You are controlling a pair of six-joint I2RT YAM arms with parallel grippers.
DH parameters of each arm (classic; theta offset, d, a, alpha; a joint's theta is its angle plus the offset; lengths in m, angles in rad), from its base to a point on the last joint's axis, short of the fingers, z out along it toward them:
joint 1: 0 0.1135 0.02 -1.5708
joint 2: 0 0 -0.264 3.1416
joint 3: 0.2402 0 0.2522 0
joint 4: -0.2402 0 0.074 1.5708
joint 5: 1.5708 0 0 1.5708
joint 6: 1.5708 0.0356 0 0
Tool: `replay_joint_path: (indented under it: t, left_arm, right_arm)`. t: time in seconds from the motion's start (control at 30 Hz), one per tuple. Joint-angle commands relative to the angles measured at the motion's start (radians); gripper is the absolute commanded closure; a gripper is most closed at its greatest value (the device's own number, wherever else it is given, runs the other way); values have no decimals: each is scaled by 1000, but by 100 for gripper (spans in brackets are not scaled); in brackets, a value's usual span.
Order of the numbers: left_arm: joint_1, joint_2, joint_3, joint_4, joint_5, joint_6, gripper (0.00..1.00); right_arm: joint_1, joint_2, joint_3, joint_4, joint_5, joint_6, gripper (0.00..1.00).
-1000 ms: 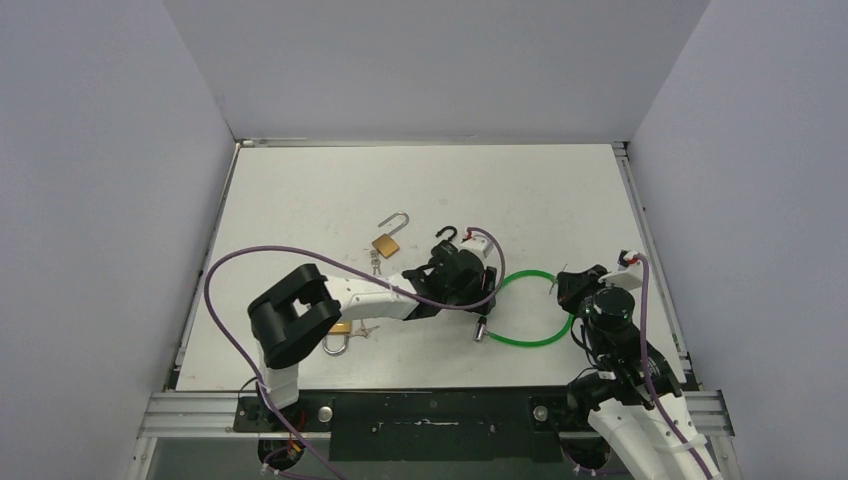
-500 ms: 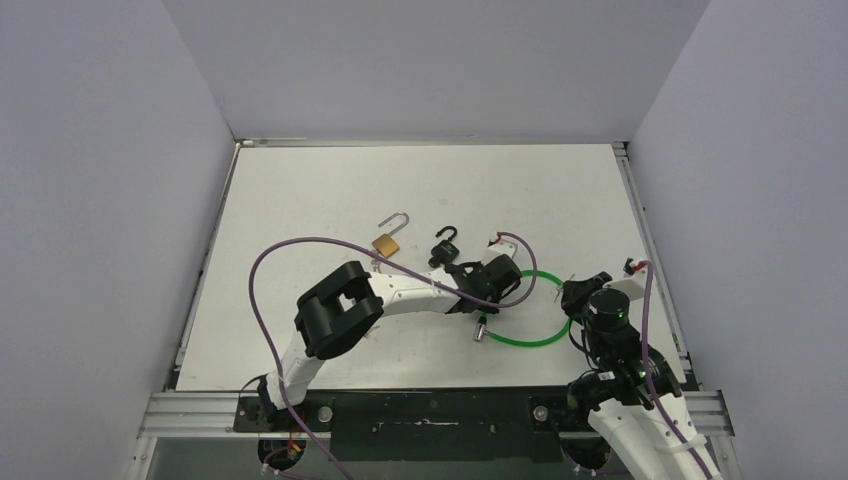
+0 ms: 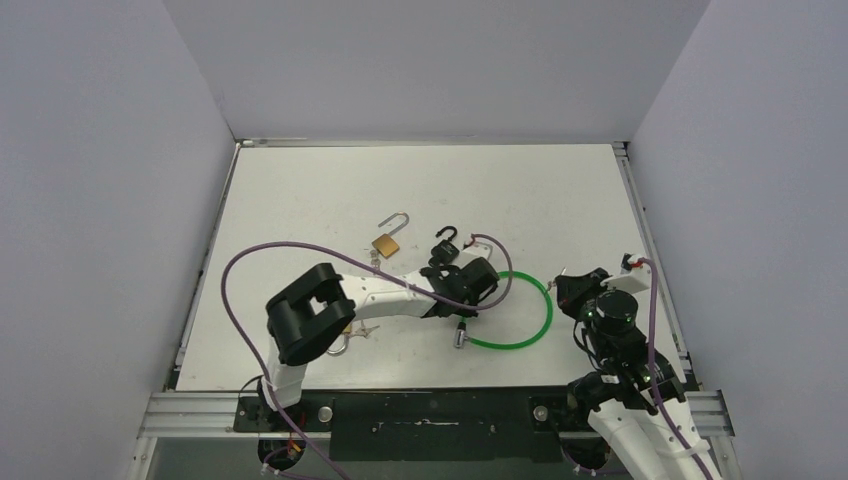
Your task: Unlock with the key
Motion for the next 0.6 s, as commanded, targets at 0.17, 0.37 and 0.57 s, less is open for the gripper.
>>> replay_joint_path:
  t: [0.17,0.37,0.57]
  left_arm:
    - [162,-515,-277,147,-47,-226,100]
    - [235,-685,-404,166,-64,-370,100]
    - [314,-813,-496,176,-33,-509,100]
  right_arm:
    - [6,25,-68,420,-534,-82,100]
    - [29,96,-179,726,-774,32,100]
    - [251,170,-277,911,-704,85,100]
